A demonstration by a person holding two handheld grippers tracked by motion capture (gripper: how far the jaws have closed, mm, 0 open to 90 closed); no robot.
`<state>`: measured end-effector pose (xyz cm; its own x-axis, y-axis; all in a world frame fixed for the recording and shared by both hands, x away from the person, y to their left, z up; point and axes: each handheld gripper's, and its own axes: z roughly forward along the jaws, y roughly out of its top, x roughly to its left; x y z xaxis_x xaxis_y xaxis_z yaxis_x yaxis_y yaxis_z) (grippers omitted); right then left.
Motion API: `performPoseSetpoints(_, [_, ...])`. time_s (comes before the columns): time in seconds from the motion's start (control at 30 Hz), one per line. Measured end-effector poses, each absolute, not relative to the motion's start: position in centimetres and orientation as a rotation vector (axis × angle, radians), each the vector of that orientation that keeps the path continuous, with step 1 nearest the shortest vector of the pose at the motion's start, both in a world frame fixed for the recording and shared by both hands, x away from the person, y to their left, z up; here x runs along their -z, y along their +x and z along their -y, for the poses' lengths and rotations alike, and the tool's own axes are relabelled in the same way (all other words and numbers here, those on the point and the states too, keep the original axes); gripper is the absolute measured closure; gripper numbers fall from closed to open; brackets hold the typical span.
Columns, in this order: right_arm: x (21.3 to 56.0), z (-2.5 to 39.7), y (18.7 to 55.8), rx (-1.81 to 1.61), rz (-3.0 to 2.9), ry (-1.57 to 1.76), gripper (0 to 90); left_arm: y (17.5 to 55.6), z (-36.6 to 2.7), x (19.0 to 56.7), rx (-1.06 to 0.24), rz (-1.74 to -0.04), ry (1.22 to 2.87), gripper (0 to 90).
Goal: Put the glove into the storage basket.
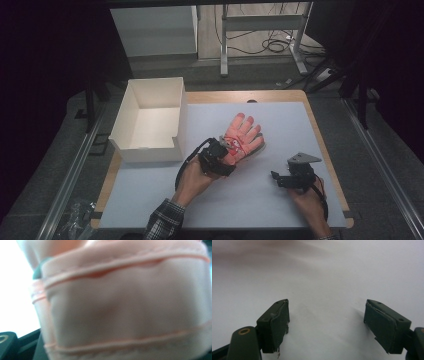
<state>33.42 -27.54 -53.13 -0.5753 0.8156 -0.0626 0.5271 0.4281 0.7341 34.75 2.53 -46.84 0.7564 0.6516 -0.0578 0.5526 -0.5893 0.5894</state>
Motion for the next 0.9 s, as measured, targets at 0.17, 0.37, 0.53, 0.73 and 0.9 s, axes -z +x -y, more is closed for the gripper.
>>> performPoseSetpoints(0.17, [53.1,27.6,33.4,-0.953,-2.277,1.138,21.0,35.7,-2.7,45.8,-0.239,-0.918,2.348,41.7])
performPoseSetpoints(0.37, [53.1,27.5,33.4,-0.953,-2.279,1.144,21.0,36.3,-2.8,44.8,-0.264,-0.927,2.34,41.5])
performPoseSetpoints(0.53, [53.1,27.5,33.4,-0.953,-2.279,1.144,21.0,36.8,-3.1,43.6,-0.277,-0.935,2.334,41.3])
performPoseSetpoints(0.73, [53.1,27.5,33.4,-0.953,-2.278,1.142,20.9,37.9,-3.6,42.0,-0.29,-0.966,2.305,41.0])
performPoseSetpoints(0.9, [53.1,27.5,33.4,-0.956,-2.277,1.141,21.0,38.7,-4.0,40.6,-0.312,-0.98,2.305,40.9])
